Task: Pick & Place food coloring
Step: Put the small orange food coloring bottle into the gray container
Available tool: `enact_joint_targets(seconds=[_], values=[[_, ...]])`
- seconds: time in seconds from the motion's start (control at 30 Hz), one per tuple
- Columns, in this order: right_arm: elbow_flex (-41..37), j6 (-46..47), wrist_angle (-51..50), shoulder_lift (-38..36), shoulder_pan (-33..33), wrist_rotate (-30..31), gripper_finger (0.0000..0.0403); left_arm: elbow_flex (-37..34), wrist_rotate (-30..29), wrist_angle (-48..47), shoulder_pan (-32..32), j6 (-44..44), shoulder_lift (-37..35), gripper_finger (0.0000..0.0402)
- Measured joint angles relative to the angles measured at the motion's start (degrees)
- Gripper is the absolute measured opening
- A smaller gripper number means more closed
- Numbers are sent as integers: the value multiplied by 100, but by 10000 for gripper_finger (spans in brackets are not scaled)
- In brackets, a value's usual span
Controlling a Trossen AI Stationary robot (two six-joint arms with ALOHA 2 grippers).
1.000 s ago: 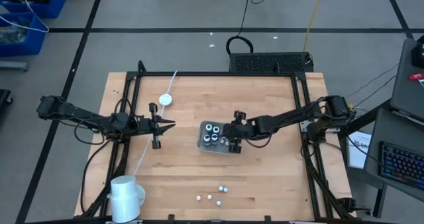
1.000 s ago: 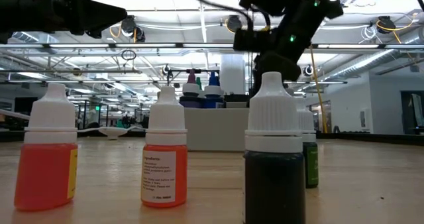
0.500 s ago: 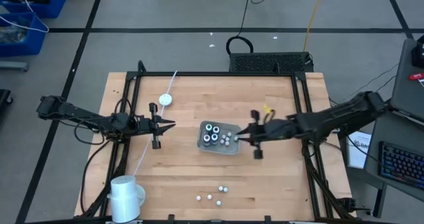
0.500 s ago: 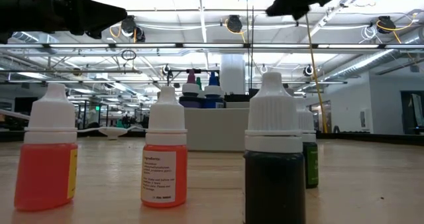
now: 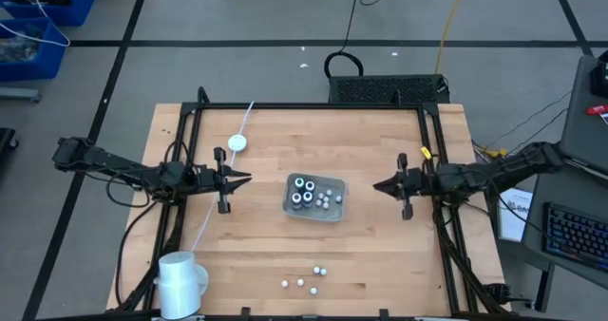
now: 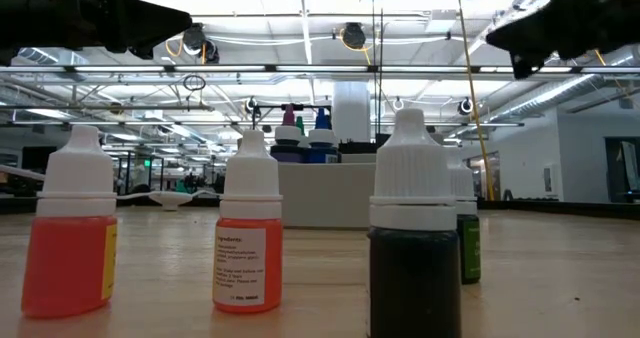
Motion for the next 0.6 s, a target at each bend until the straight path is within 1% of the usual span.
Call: enact_joint_targets(seconds=[0.17, 0.3, 0.4, 0.5, 0.6], values=[[-291, -26, -150, -892, 0, 0, 1, 0, 0, -7, 0, 3, 2, 47], [-416, -92, -406, -1390, 0, 0, 1, 0, -2, -15, 1, 66, 1, 47], [-526, -168, -388, -1575, 0, -2, 1, 0, -68, -43, 0, 212, 1, 47], [-623, -239, -382, -1598, 0, 0, 1, 0, -314, -151, 0, -39, 1, 47], [-728, -246, -369, -1598, 0, 0, 1, 0, -612, -203, -1, 107, 0, 47]])
